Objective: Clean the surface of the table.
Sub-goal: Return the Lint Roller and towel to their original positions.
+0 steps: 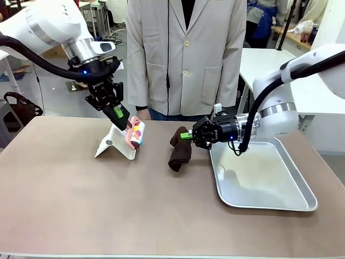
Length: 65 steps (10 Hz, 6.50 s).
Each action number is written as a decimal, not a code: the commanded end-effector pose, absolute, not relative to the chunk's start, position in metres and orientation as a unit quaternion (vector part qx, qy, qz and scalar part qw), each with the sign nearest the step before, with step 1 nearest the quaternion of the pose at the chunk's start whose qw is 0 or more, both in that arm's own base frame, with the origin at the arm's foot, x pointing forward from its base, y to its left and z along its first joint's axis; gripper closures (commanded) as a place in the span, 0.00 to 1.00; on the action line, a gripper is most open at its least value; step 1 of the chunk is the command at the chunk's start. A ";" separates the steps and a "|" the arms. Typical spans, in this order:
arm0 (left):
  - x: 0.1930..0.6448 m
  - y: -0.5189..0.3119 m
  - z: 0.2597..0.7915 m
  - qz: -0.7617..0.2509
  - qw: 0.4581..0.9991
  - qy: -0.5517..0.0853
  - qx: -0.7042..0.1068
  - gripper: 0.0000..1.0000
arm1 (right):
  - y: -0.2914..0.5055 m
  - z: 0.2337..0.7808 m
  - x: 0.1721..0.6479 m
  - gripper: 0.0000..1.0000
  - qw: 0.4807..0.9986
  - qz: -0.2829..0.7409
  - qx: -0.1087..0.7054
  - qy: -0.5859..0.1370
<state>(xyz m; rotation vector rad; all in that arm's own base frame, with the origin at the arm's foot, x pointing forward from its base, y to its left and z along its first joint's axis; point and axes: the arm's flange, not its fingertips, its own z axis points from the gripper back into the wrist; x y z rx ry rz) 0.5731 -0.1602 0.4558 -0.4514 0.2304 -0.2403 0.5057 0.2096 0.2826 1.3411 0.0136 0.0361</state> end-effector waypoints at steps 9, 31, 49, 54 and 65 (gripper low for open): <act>0.599 -0.151 0.433 -0.065 0.961 0.161 -0.217 0.78 | 0.222 0.280 0.527 0.90 0.810 -0.028 0.586 0.019; 0.596 -0.127 0.411 -0.021 0.972 0.143 -0.186 0.00 | 0.209 0.281 0.527 0.09 0.810 -0.027 0.585 0.033; 0.419 0.005 0.439 -0.101 0.914 0.087 -0.384 0.00 | 0.056 0.384 0.412 0.00 0.851 -0.025 0.518 0.085; 0.437 0.059 0.419 -0.033 0.812 0.008 -0.583 0.00 | -0.024 0.339 0.366 0.00 0.681 -0.074 0.725 0.075; 0.436 0.066 0.418 -0.015 0.818 0.016 -0.575 0.00 | -0.029 0.341 0.359 0.00 0.690 -0.089 0.714 0.081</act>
